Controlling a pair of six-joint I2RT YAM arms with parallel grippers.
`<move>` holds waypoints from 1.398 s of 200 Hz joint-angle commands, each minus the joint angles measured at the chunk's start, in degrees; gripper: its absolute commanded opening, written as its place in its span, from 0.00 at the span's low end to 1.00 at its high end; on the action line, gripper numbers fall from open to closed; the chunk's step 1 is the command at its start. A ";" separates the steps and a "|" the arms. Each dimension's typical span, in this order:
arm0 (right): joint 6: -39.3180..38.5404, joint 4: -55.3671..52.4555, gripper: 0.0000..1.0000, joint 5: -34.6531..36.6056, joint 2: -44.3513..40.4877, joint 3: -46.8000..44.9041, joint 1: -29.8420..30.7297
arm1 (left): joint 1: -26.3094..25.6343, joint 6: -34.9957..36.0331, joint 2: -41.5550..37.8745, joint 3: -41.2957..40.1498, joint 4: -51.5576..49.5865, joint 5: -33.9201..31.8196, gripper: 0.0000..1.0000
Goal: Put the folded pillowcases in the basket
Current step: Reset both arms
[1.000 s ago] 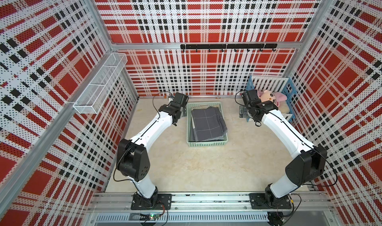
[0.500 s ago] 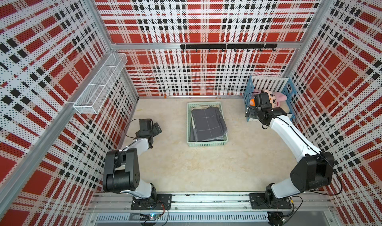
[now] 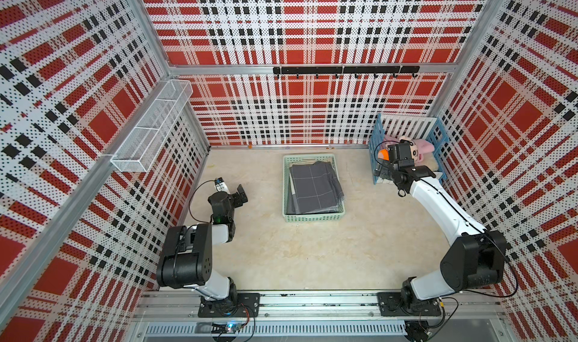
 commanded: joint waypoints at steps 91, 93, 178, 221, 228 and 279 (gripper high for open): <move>-1.13 10.41 1.00 -0.59 -1.32 -5.85 -3.46 | -9.57 8.91 1.67 -18.60 42.64 -11.60 0.99; -1.34 10.79 1.00 -0.59 -1.43 -6.28 -3.46 | -9.97 9.23 1.70 -18.86 43.10 -12.34 0.99; -13.49 50.10 1.00 4.24 -3.49 -34.10 -3.68 | -6.71 5.33 0.87 -13.50 31.53 -11.71 0.99; -19.64 68.98 1.00 -3.53 -1.22 -43.21 -4.89 | -6.71 5.38 0.89 -13.50 31.56 -11.68 0.99; -21.82 69.97 1.00 -11.51 -0.34 -44.00 -6.19 | -6.72 5.34 0.93 -13.50 31.55 -11.69 0.99; -25.06 76.46 1.00 -39.39 1.92 -45.79 -11.39 | -6.72 5.37 1.00 -13.50 31.57 -11.73 0.99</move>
